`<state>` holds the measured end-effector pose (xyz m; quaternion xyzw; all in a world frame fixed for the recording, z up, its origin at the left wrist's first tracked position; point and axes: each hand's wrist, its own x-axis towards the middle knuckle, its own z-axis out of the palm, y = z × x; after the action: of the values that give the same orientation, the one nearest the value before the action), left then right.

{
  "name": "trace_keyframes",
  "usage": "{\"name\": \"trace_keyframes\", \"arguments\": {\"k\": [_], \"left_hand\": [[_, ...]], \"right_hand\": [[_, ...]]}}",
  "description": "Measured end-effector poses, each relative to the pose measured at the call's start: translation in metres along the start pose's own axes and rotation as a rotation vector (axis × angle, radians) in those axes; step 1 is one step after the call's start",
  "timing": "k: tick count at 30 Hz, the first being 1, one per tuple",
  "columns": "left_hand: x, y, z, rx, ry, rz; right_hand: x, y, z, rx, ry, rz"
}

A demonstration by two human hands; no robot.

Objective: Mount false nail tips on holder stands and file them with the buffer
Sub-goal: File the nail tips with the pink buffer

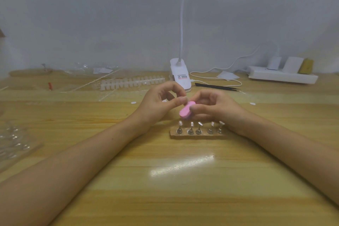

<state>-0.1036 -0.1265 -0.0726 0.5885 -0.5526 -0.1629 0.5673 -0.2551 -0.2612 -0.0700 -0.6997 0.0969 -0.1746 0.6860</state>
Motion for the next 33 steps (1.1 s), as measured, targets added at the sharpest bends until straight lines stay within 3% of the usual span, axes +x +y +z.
{"name": "trace_keyframes", "arguments": {"k": [3,7,10,14,18,24,28,33], "left_hand": [[-0.001,0.001,0.001,-0.015,-0.008,-0.007],[0.000,0.000,0.001,0.008,-0.005,0.003],[0.000,0.000,0.000,-0.002,-0.001,-0.004],[0.000,0.000,0.000,0.000,-0.009,0.002],[-0.001,0.001,-0.001,-0.009,-0.008,-0.008],[-0.002,0.002,0.000,-0.010,-0.010,-0.002],[-0.002,0.002,0.000,-0.031,-0.007,-0.010],[-0.001,0.002,0.000,-0.011,-0.009,-0.003]], "right_hand": [[0.002,-0.001,-0.001,0.102,0.116,-0.018],[0.001,-0.001,0.001,-0.020,-0.017,0.007],[0.003,-0.001,-0.001,0.105,0.091,-0.006],[0.000,0.000,0.002,-0.094,-0.041,0.009],[0.003,0.000,-0.005,0.087,0.071,-0.015],[0.005,-0.006,-0.009,0.069,-0.031,0.054],[0.003,-0.003,-0.003,-0.081,-0.095,0.048],[0.002,-0.006,-0.003,0.100,0.078,0.026]]}}
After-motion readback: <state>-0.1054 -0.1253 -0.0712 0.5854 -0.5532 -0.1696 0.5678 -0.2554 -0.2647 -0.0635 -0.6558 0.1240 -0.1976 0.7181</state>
